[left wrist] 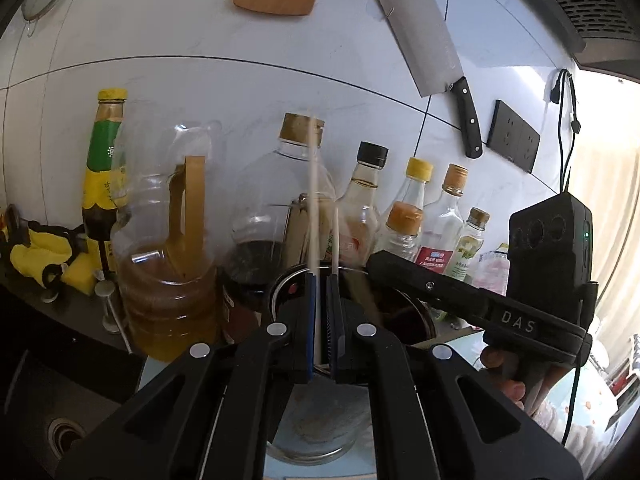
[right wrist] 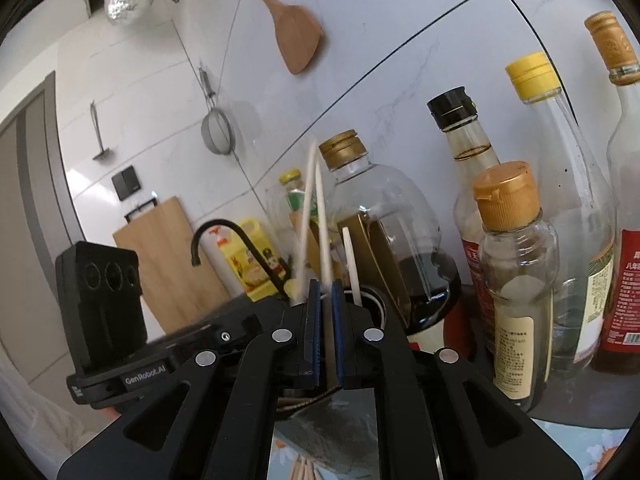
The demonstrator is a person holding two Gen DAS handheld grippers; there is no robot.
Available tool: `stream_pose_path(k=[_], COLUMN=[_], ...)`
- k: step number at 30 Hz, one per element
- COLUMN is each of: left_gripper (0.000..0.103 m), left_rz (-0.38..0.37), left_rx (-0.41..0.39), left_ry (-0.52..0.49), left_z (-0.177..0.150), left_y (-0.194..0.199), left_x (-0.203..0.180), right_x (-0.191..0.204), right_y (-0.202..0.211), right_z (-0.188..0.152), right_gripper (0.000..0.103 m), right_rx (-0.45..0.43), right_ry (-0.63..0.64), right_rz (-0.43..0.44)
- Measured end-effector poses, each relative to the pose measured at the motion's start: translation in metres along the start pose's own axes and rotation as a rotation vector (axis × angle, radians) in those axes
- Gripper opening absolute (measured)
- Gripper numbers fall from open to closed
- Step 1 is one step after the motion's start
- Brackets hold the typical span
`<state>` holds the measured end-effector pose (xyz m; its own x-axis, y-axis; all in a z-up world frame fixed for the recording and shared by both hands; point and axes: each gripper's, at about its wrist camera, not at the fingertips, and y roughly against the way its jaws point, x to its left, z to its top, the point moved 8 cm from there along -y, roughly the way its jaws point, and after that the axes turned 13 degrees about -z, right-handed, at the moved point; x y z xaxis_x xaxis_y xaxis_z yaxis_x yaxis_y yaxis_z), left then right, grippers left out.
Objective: Organize utensils
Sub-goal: 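Open both tools to drop their chopsticks into the dark holder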
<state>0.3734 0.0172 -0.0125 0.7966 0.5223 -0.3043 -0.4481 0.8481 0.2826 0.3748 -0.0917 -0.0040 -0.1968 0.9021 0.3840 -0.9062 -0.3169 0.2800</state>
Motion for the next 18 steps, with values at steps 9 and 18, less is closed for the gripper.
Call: stream_pose_path(k=[9,18], left_gripper=[0.019,0.060], left_rz=[0.080,0.243], left_rx=[0.011,-0.014], left_ry=[0.023,0.089], left_z=[-0.003,-0.012], left_y=[0.028,0.072], left_x=[0.001,-0.001], right_x=[-0.002,0.008], right_y=[0.016,0.052], right_z=[-0.003,-0.001], right_gripper=[0.028,0.070], right_rx=[0.035,0.071], right_ry=[0.068,0.186], right_rz=[-0.059,-0.057])
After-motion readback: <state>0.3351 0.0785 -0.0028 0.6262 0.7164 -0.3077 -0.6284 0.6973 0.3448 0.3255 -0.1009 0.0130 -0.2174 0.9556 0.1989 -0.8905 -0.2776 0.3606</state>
